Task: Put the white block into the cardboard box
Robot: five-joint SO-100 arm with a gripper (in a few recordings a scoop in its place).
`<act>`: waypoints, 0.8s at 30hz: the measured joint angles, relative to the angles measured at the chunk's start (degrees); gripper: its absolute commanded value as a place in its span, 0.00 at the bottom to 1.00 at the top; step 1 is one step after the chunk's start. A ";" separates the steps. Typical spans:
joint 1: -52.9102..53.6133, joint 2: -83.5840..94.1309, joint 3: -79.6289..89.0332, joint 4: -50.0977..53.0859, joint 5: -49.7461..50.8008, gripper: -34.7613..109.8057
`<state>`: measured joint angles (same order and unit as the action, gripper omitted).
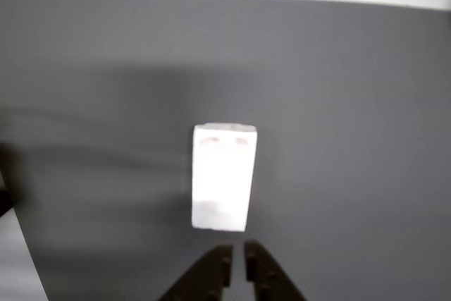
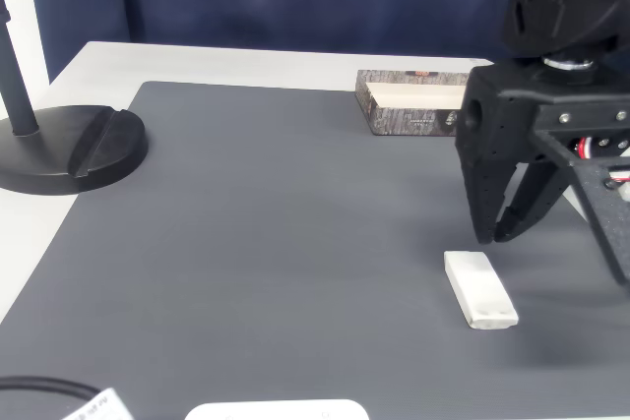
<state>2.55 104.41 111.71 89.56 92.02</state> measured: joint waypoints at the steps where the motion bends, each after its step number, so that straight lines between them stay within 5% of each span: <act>1: 0.00 0.00 0.00 0.00 0.00 0.23; 24: 0.88 0.00 0.00 0.00 0.00 0.23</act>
<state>3.43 104.41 111.71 89.56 92.02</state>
